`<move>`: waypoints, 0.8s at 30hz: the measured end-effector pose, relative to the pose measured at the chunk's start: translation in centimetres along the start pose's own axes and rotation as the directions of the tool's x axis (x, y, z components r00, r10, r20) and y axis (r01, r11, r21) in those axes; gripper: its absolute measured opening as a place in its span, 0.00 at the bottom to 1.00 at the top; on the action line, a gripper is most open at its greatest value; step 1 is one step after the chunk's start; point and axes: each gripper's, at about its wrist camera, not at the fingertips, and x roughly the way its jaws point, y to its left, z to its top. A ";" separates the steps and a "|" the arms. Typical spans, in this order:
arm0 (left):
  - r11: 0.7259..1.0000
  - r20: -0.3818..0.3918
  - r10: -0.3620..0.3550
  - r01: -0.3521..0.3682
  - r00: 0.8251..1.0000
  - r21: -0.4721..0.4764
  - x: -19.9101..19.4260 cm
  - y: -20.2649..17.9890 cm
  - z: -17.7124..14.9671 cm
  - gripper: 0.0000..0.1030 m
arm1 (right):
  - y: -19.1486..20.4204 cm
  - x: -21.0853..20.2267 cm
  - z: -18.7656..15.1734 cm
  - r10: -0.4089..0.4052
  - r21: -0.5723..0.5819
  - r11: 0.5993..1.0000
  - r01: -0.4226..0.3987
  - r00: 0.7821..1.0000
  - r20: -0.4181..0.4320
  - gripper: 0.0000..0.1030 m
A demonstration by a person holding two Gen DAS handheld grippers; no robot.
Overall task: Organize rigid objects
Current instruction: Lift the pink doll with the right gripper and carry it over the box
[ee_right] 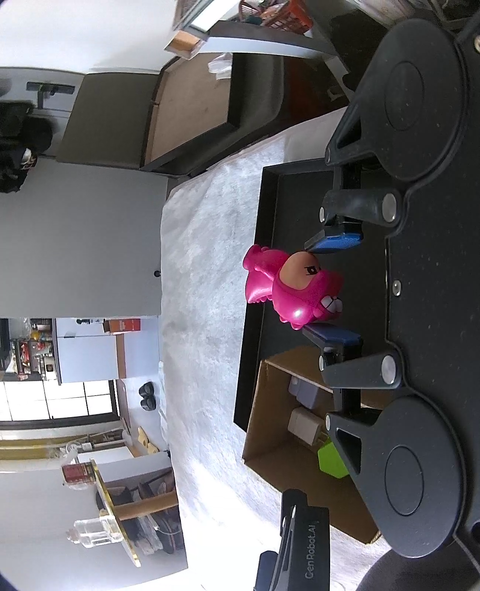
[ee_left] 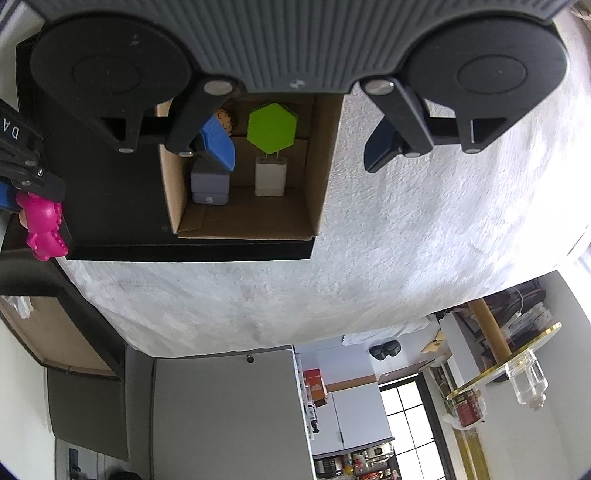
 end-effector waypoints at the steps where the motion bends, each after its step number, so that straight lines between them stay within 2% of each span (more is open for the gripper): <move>1: 1.000 0.000 -0.001 0.001 1.000 -0.005 0.0 0.2 0.0 0.73 | 0.2 -0.1 0.1 0.002 -0.006 1.000 -0.002 1.000 0.001 0.39; 20: 0.991 -0.039 -0.067 0.062 0.997 -0.120 2.5 4.6 -2.1 0.70 | 5.9 1.3 1.2 0.034 -0.113 0.993 -0.039 0.998 -0.046 0.39; 24: 0.985 -0.050 -0.088 0.080 0.995 -0.150 3.2 5.3 -2.6 0.65 | 7.0 1.9 1.1 0.030 -0.148 0.988 -0.039 0.997 -0.065 0.39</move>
